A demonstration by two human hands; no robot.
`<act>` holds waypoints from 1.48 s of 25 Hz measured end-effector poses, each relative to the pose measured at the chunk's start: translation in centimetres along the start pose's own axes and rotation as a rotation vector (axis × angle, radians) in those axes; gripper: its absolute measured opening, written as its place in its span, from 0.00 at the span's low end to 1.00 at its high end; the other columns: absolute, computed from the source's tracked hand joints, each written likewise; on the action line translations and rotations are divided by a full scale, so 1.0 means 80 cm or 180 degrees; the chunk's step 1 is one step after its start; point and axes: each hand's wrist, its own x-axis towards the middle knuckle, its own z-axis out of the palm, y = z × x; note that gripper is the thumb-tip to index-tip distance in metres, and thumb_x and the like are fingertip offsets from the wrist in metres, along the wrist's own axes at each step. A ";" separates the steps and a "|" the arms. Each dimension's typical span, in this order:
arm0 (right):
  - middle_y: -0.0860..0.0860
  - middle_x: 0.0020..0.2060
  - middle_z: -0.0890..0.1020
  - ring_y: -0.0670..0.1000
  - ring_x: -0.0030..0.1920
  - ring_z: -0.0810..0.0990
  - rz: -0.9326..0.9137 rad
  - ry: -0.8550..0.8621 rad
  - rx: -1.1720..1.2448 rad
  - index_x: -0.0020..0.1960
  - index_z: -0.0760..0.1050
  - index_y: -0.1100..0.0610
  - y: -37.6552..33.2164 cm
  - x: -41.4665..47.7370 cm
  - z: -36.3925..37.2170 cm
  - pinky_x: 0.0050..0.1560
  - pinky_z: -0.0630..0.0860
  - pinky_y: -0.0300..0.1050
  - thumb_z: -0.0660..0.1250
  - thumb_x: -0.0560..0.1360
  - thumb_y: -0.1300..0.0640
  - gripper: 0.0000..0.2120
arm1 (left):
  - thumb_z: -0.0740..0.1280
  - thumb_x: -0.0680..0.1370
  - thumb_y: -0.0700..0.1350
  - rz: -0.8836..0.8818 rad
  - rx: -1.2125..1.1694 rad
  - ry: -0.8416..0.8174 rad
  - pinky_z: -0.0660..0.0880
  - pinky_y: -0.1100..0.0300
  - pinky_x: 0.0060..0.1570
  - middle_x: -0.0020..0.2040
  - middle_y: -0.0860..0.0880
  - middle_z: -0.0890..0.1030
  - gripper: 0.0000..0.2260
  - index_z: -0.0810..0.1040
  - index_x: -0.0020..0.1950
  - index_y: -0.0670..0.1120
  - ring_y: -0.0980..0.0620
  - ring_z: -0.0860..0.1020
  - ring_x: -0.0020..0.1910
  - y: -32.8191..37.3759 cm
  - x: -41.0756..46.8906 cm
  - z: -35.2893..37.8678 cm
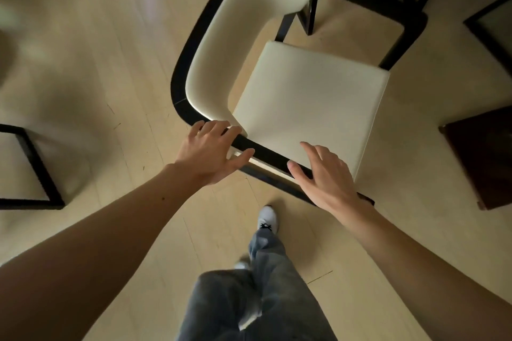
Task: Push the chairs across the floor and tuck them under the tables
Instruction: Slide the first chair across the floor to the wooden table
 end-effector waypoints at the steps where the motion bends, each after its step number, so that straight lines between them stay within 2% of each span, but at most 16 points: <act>1: 0.56 0.69 0.72 0.59 0.65 0.72 0.0034 -0.0036 -0.0006 0.75 0.61 0.50 0.004 0.013 0.009 0.67 0.65 0.56 0.49 0.78 0.33 0.32 | 0.48 0.77 0.68 0.0071 0.0060 -0.0026 0.65 0.43 0.70 0.67 0.45 0.77 0.31 0.73 0.68 0.50 0.43 0.72 0.68 -0.008 0.013 0.008; 6: 0.55 0.68 0.73 0.59 0.64 0.73 0.0108 -0.0026 -0.0025 0.74 0.63 0.50 0.023 0.053 0.051 0.65 0.67 0.56 0.46 0.76 0.30 0.35 | 0.52 0.78 0.67 0.0522 0.0397 -0.0091 0.65 0.41 0.69 0.66 0.43 0.77 0.30 0.75 0.67 0.47 0.41 0.73 0.68 -0.043 0.065 0.047; 8: 0.54 0.66 0.75 0.59 0.62 0.74 -0.0002 0.0010 -0.0027 0.73 0.65 0.50 0.029 0.065 0.064 0.62 0.70 0.56 0.46 0.76 0.29 0.35 | 0.51 0.77 0.69 0.0775 0.0504 -0.0237 0.64 0.40 0.70 0.65 0.43 0.78 0.32 0.75 0.67 0.49 0.41 0.73 0.67 -0.059 0.090 0.057; 11: 0.55 0.62 0.77 0.59 0.58 0.77 -0.0405 -0.0029 -0.0183 0.71 0.68 0.52 0.039 0.075 0.080 0.57 0.72 0.54 0.47 0.77 0.31 0.35 | 0.48 0.76 0.72 0.1208 0.0645 -0.0416 0.66 0.44 0.67 0.58 0.46 0.80 0.33 0.77 0.63 0.51 0.43 0.75 0.62 -0.084 0.118 0.061; 14: 0.57 0.60 0.79 0.60 0.54 0.79 -0.0813 0.0012 -0.0437 0.70 0.70 0.56 0.052 0.083 0.097 0.56 0.73 0.54 0.52 0.79 0.34 0.31 | 0.49 0.77 0.70 0.1768 0.0837 -0.0402 0.68 0.45 0.62 0.55 0.44 0.81 0.33 0.77 0.63 0.47 0.41 0.77 0.57 -0.108 0.144 0.070; 18: 0.58 0.51 0.82 0.60 0.45 0.80 -0.1102 0.0496 -0.0561 0.62 0.76 0.61 0.058 0.083 0.113 0.52 0.73 0.55 0.58 0.80 0.39 0.27 | 0.53 0.77 0.68 0.2314 0.0767 -0.0358 0.73 0.48 0.54 0.49 0.44 0.82 0.31 0.79 0.59 0.45 0.40 0.81 0.49 -0.117 0.166 0.081; 20: 0.58 0.47 0.83 0.60 0.41 0.80 -0.1118 0.0624 -0.0564 0.59 0.77 0.62 0.057 0.081 0.116 0.47 0.75 0.54 0.58 0.80 0.40 0.26 | 0.54 0.77 0.67 0.2390 0.0712 -0.0322 0.74 0.47 0.52 0.47 0.44 0.83 0.30 0.79 0.57 0.44 0.40 0.81 0.47 -0.117 0.168 0.082; 23: 0.57 0.45 0.83 0.60 0.38 0.80 -0.1026 0.0521 -0.0586 0.57 0.77 0.62 0.053 0.082 0.111 0.41 0.75 0.53 0.57 0.80 0.39 0.27 | 0.56 0.77 0.66 0.2460 0.0644 -0.0230 0.75 0.49 0.50 0.48 0.44 0.83 0.28 0.79 0.57 0.44 0.40 0.82 0.47 -0.117 0.171 0.085; 30: 0.58 0.40 0.82 0.59 0.35 0.78 -0.0860 0.0238 -0.0494 0.54 0.77 0.63 0.052 0.086 0.105 0.35 0.74 0.51 0.55 0.79 0.36 0.30 | 0.55 0.77 0.68 0.2489 0.0541 -0.0280 0.73 0.49 0.50 0.47 0.45 0.83 0.27 0.79 0.56 0.47 0.40 0.81 0.47 -0.120 0.176 0.082; 37: 0.56 0.33 0.78 0.57 0.31 0.74 -0.0813 0.0411 -0.0415 0.49 0.76 0.63 0.049 0.089 0.112 0.31 0.71 0.49 0.55 0.79 0.37 0.28 | 0.55 0.77 0.68 0.2504 0.0368 -0.0238 0.73 0.46 0.49 0.43 0.45 0.82 0.28 0.79 0.54 0.47 0.39 0.81 0.44 -0.129 0.185 0.085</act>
